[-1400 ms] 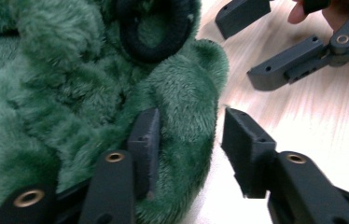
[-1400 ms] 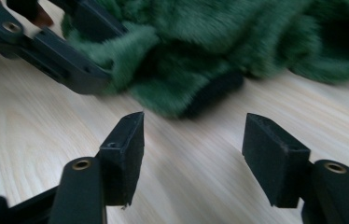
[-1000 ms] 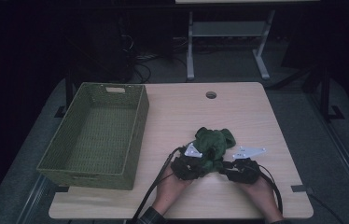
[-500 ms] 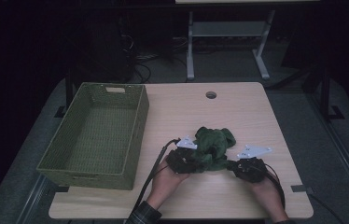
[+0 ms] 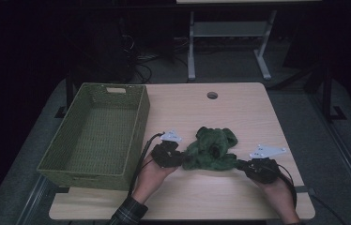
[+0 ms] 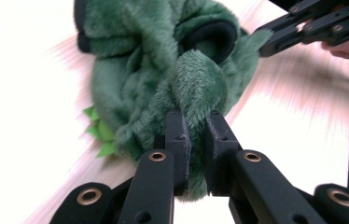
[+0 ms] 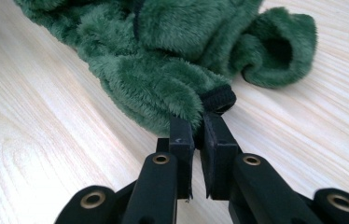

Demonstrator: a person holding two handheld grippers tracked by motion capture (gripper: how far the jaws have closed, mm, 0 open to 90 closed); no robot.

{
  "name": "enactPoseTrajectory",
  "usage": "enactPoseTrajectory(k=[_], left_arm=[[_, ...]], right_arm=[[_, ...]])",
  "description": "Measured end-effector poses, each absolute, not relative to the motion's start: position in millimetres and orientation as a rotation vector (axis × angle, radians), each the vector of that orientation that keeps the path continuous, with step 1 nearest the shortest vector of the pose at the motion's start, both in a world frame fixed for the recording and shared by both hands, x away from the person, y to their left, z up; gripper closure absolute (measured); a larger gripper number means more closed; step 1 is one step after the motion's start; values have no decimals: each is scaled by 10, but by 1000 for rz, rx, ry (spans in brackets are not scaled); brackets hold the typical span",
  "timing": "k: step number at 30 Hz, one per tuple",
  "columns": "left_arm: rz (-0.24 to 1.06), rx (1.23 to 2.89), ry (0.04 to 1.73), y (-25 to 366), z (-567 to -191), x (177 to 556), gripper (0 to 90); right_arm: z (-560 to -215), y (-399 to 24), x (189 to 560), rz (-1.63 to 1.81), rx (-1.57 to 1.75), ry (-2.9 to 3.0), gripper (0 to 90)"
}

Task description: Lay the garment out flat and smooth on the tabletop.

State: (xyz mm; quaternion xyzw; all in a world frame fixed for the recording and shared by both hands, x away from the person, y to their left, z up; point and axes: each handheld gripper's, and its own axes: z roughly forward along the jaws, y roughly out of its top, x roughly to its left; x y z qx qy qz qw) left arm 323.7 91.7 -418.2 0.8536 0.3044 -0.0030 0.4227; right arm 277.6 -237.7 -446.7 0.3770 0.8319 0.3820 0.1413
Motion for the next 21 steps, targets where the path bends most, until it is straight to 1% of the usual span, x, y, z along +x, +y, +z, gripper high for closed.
enactPoseTrajectory(k=[5, 8, 13, 17, 19, 21], left_arm=[[-8, 2148, 777, 988, -4243, 3218, 815], [4, 2158, 801, 1043, -4293, 3208, 840], [-1, 2177, 826, 1085, -4358, 3196, 845], [14, 2181, 832, 1091, -4358, 3180, 784], [37, 2180, 830, 1101, -4297, 3162, 743], [52, 2163, 812, 1119, -4215, 3139, 736]], right_arm=[[-4457, -2479, 2712, 1093, 1120, 2387, 834], [-4463, -2555, 2654, 1072, 1135, 2378, 834], [-4476, -2687, 2541, 1073, 1173, 2375, 834], [-4519, -2745, 2470, 1064, 1187, 2387, 824], [-4522, -2761, 2454, 1057, 1185, 2377, 799], [-4498, -2784, 2455, 1068, 1182, 2355, 757]])
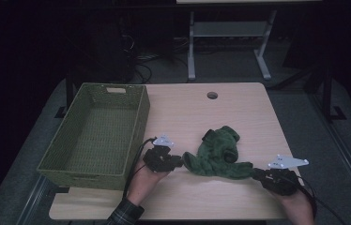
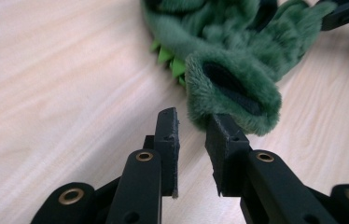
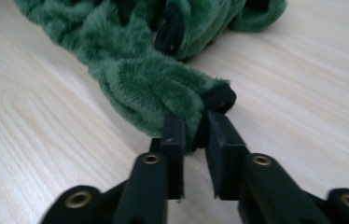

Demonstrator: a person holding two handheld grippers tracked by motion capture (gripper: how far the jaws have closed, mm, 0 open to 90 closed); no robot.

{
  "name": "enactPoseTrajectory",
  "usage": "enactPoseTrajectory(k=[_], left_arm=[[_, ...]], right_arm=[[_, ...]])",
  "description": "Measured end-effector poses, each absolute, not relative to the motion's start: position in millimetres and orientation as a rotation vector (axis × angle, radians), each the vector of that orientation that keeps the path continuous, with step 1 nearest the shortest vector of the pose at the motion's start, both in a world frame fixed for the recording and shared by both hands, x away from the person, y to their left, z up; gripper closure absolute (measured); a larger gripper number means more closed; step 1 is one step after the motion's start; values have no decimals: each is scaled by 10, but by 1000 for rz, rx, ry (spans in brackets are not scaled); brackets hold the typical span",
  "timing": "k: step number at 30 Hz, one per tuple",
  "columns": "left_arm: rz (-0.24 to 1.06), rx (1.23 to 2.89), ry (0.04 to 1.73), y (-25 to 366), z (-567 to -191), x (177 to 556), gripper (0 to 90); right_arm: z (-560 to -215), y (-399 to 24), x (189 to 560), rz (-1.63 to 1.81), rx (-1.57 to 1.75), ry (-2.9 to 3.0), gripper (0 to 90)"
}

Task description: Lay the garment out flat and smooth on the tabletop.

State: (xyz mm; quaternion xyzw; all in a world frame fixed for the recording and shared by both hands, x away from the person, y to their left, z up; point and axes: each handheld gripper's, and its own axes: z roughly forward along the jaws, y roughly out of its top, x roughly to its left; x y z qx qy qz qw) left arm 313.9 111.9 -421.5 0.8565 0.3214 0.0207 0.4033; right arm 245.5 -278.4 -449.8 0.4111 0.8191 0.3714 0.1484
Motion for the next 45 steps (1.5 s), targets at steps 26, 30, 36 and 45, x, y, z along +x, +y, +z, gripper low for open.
enactPoseTrajectory(k=[26, 30, 36, 45], left_arm=[[-39, 2285, 777, 841, -4588, 3162, 888], [-52, 2296, 771, 860, -4601, 3164, 895], [-68, 2315, 764, 925, -4601, 3051, 896], [-104, 2321, 758, 1068, -4583, 2849, 887]], right_arm=[[-4633, -2507, 2705, 1016, 1122, 2495, 884], [-4648, -2502, 2692, 1019, 1134, 2512, 884], [-4661, -2475, 2576, 1028, 1135, 2538, 884], [-4642, -2367, 2385, 1024, 1110, 2580, 876]])
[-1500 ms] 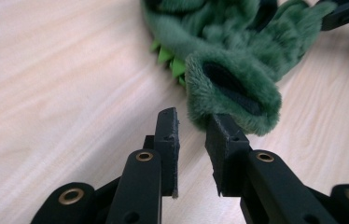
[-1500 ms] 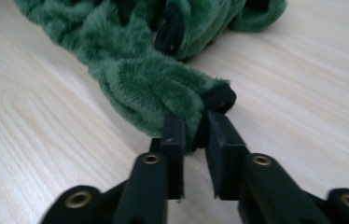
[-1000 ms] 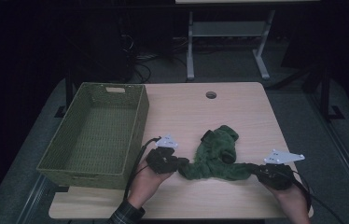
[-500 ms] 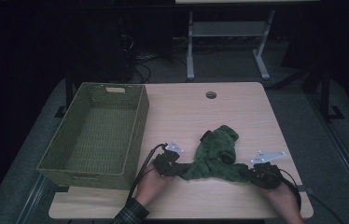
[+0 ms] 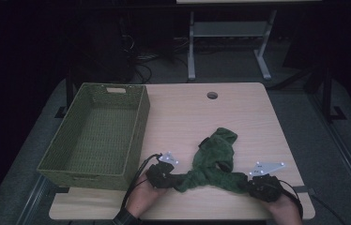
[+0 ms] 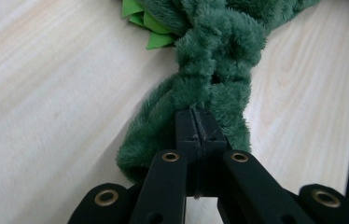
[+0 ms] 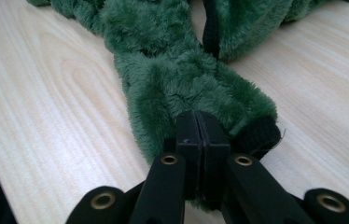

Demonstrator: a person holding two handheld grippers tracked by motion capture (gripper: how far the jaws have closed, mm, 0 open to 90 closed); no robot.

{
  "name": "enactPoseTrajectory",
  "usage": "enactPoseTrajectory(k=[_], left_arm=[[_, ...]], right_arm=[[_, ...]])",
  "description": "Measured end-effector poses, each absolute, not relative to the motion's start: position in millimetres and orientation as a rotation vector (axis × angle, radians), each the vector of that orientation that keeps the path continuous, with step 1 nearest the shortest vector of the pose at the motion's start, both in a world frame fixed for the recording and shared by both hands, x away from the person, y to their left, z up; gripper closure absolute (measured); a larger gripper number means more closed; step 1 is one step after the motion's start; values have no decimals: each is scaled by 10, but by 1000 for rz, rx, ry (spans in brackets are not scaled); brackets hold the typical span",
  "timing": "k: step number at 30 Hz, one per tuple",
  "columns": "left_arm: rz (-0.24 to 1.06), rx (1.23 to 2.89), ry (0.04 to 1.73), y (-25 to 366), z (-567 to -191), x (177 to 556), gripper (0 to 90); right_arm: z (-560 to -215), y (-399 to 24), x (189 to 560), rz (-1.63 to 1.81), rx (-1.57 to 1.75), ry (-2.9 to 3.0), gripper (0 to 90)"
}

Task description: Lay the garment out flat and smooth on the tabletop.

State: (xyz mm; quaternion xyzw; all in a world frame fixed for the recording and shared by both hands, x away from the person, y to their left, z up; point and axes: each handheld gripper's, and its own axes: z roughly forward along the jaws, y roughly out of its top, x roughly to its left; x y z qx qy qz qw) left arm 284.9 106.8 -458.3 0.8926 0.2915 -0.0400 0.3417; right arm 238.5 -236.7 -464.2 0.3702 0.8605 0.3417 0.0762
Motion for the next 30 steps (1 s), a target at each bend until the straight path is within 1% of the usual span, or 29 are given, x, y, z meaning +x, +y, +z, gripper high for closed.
enactPoseTrajectory(k=[2, 5, 12, 21, 25, 30], left_arm=[[-103, 2307, 768, 1065, -4541, 2853, 816], [-73, 2300, 748, 1026, -4443, 2869, 757], [-23, 2274, 722, 914, -4295, 3047, 702], [-10, 2216, 686, 734, -4144, 3471, 590], [-13, 2193, 675, 625, -4095, 3640, 527], [-16, 2183, 666, 483, -4085, 3808, 488]], right_arm=[[-4627, -2358, 2371, 1029, 1112, 2573, 838], [-4568, -2368, 2390, 1065, 1128, 2533, 796], [-4498, -2342, 2515, 1119, 1149, 2484, 718], [-4573, -2275, 2699, 1106, 1251, 2487, 626], [-4592, -2265, 2755, 1118, 1282, 2480, 623], [-4619, -2250, 2805, 1113, 1286, 2489, 617]])
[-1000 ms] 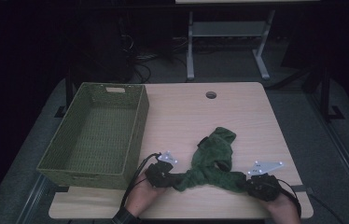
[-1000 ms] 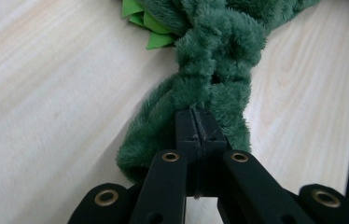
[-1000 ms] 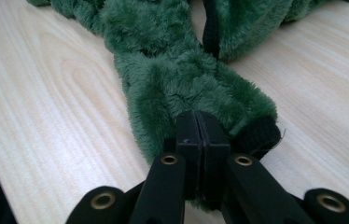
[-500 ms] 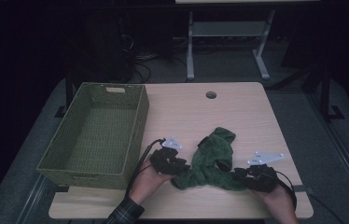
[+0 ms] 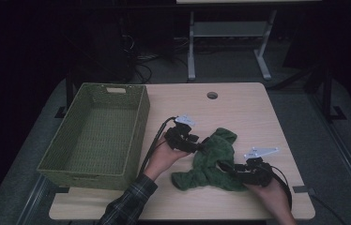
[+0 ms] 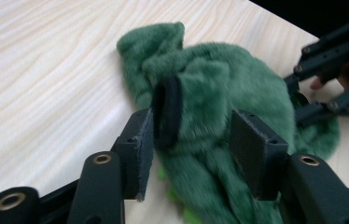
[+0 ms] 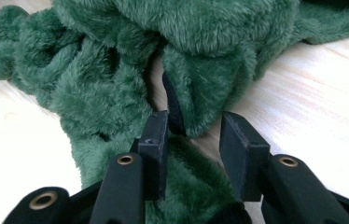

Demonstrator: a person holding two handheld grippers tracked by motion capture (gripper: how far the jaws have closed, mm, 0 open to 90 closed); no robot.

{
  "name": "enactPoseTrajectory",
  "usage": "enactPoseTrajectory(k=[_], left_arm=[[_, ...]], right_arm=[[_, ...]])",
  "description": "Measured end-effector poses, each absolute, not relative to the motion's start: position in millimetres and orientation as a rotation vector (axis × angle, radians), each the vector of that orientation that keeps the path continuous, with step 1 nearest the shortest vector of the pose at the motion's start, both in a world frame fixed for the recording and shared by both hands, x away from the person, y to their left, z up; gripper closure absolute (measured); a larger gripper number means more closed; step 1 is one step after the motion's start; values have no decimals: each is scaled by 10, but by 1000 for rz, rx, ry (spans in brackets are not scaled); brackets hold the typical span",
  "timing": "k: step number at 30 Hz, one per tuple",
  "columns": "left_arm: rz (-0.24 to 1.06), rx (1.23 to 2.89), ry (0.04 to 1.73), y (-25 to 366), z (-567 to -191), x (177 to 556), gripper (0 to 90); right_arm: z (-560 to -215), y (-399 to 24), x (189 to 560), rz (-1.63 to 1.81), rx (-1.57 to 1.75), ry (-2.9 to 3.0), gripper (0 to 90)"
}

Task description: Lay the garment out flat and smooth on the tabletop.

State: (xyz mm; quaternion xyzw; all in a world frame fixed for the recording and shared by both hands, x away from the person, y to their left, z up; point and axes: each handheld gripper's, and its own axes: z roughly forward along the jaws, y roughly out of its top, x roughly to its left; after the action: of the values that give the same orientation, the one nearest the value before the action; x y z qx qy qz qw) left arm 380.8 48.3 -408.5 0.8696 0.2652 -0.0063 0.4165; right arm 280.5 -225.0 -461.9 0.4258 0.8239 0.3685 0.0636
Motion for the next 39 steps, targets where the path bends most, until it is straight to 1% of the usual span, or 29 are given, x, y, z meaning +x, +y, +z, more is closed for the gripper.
enactPoseTrajectory(k=[6, 10, 12, 16, 17, 26, 32, 34, 35, 36, 39], left_arm=[[-58, 2177, 672, 356, -4175, 3945, 487], [-95, 2183, 660, 296, -4251, 3965, 542], [-113, 2180, 661, 277, -4275, 3965, 603], [-119, 2191, 643, 291, -4265, 3962, 837], [-119, 2191, 648, 295, -4254, 3957, 850], [-40, 2118, 656, 504, -4003, 3884, 859], [-19, 2096, 682, 634, -3945, 3873, 859], [-18, 2094, 685, 662, -3943, 3870, 858], [-13, 2097, 686, 676, -3941, 3868, 859], [-8, 2092, 687, 688, -3943, 3867, 859], [9, 2089, 707, 742, -3936, 3861, 859]], right_arm=[[-4626, -2241, 2821, 1106, 1279, 2486, 613], [-4630, -2240, 2828, 1104, 1282, 2489, 620], [-4637, -2239, 2837, 1105, 1284, 2487, 625], [-4645, -2241, 2868, 1085, 1291, 2481, 660], [-4649, -2238, 2875, 1083, 1301, 2479, 677], [-4642, -2249, 2930, 1086, 1293, 2452, 655], [-4639, -2201, 2987, 1115, 1281, 2442, 652], [-4646, -2191, 3020, 1125, 1293, 2438, 673], [-4650, -2194, 3042, 1127, 1291, 2443, 724], [-4654, -2196, 3058, 1137, 1285, 2441, 751], [-4641, -2217, 3079, 1124, 1288, 2429, 805]])
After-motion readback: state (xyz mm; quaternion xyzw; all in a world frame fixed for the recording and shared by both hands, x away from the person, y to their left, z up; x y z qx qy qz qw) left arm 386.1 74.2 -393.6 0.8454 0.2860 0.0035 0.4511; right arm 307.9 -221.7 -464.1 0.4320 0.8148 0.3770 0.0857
